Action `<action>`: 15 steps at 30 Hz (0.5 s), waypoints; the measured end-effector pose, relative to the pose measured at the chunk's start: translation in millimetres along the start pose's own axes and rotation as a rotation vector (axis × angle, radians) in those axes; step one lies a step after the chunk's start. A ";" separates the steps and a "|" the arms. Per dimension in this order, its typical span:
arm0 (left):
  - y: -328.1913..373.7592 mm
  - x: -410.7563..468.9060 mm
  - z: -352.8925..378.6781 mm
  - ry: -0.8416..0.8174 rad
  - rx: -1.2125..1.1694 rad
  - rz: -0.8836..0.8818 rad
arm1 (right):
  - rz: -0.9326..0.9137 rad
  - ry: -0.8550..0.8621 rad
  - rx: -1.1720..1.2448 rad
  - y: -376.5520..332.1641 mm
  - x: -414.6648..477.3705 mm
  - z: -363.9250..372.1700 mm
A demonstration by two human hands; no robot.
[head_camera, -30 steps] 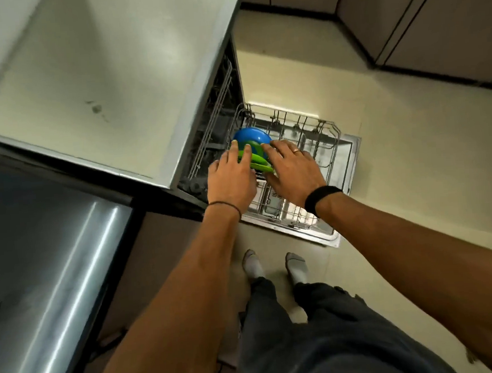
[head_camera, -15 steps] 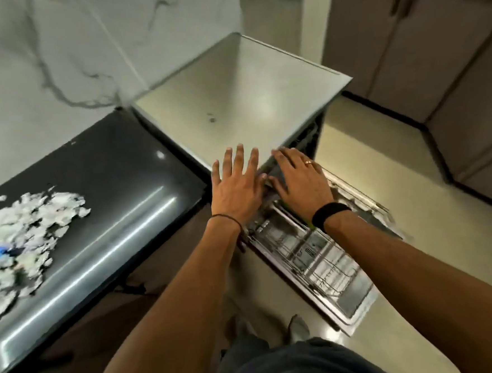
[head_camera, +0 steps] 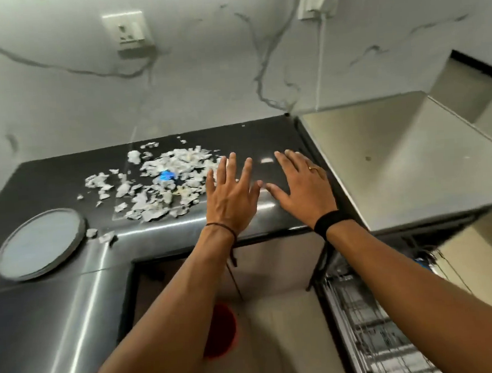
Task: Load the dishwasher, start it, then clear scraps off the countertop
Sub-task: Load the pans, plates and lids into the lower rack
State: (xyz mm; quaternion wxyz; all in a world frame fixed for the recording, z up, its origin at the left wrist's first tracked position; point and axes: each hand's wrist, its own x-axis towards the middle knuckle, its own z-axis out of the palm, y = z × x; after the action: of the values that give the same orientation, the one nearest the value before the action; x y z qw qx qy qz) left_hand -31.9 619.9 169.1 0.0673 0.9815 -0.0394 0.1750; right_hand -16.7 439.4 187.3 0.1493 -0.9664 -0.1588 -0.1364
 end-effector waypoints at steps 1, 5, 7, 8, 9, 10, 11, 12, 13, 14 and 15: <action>-20.1 -3.8 -5.1 0.012 0.006 -0.024 | -0.029 -0.001 0.005 -19.1 9.6 5.3; -96.6 -17.0 -22.3 0.053 0.015 -0.126 | -0.145 0.003 0.055 -96.8 42.2 28.1; -131.2 -27.5 -31.3 0.060 0.034 -0.188 | -0.209 0.000 0.077 -133.9 55.2 42.5; -148.1 -33.3 -36.1 0.067 0.043 -0.218 | -0.241 -0.002 0.085 -152.1 61.4 49.9; -162.0 -38.3 -39.9 0.076 0.054 -0.239 | -0.267 -0.006 0.094 -167.0 66.6 56.5; -180.1 -44.2 -44.1 0.085 0.073 -0.269 | -0.299 -0.015 0.109 -185.9 72.8 64.1; -196.1 -50.1 -47.5 0.084 0.087 -0.303 | -0.329 -0.020 0.125 -202.5 78.1 71.1; -212.7 -56.4 -49.9 0.077 0.100 -0.347 | -0.364 -0.026 0.138 -219.8 83.5 78.6; -227.7 -62.4 -52.0 0.068 0.109 -0.394 | -0.396 -0.032 0.149 -235.3 88.4 85.8; -239.8 -67.7 -53.4 0.060 0.120 -0.436 | -0.426 -0.042 0.160 -247.9 92.6 92.5; -253.9 -73.9 -55.2 0.057 0.138 -0.483 | -0.464 -0.062 0.178 -263.4 98.8 101.4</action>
State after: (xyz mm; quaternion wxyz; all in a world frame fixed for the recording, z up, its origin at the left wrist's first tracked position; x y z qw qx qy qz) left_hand -94.1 882.7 164.6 0.0409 0.9593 0.2103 0.1839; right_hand 3.8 737.6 189.5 0.1936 -0.8909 -0.3920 -0.1231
